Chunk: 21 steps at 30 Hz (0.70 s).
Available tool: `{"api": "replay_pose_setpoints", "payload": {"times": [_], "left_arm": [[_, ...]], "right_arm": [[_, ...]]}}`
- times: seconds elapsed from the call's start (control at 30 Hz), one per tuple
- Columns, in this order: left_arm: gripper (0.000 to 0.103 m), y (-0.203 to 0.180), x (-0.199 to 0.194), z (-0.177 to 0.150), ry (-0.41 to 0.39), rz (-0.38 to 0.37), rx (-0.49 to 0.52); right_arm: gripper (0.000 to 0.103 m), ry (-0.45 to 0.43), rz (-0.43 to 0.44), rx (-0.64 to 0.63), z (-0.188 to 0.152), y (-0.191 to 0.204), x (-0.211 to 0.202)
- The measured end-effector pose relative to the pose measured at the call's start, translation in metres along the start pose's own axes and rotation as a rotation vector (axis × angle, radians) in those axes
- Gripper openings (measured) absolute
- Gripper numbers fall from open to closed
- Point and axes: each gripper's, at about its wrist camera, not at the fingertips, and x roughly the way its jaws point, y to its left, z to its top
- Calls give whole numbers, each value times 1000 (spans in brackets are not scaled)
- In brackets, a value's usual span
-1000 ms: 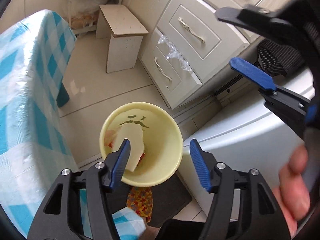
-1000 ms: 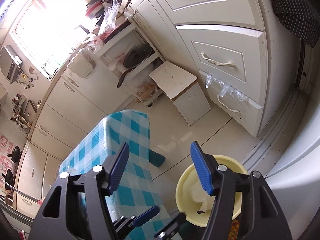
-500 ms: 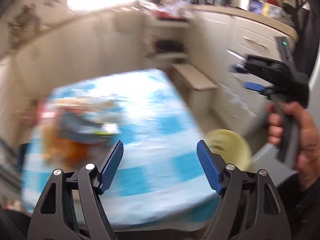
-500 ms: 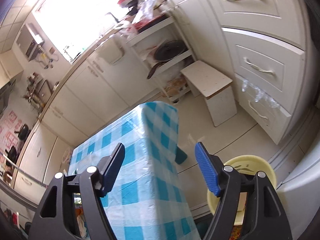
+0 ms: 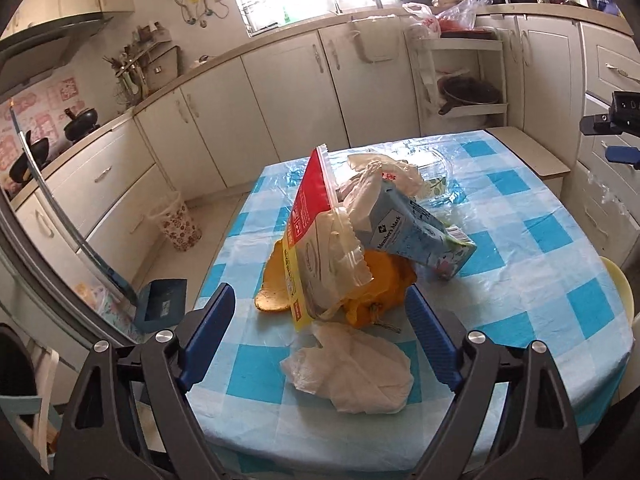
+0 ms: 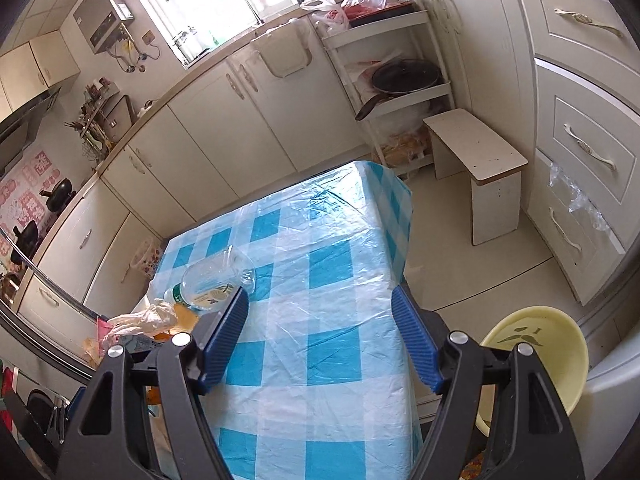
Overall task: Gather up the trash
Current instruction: 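Grasp the red-and-yellow snack bag with the left tool while the right tool grasps the white plastic bag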
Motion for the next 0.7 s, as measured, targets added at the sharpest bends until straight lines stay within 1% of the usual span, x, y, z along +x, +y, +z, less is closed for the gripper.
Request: {"api": "replay_pose_setpoints", "payload": {"times": [0.03,0.07,0.1,0.17,0.2,0.23,0.27,0.3,0.37,0.53,0.7], "left_arm": [[83,2,2,1,-3,-14,-5],[80,5,2,0,-7,-33,-13],[76,11,1,-1,-8,-69,-33],[53,20,3,-2,10,-136,-80],[45,23,6,-1,23,-155,-93],[27,27,9,0,34,-168,-102],[13,31,12,1,49,-183,-113],[11,36,14,1,60,-204,-130],[5,44,14,-1,59,-221,-149],[3,66,8,0,48,-254,-179],[2,89,5,-3,44,-294,-231]], "right_arm": [[71,3,2,-5,-1,3,1],[71,11,7,-9,-1,4,3],[71,17,13,-11,-1,7,5],[71,37,40,-18,-2,14,11],[71,51,59,-21,-3,19,16],[71,64,79,-25,-4,24,19],[71,83,106,-28,-6,30,23],[71,103,139,-28,-8,37,29],[71,150,212,-22,-13,50,40],[71,271,390,28,-24,81,70],[71,333,488,60,-32,111,91]]}}
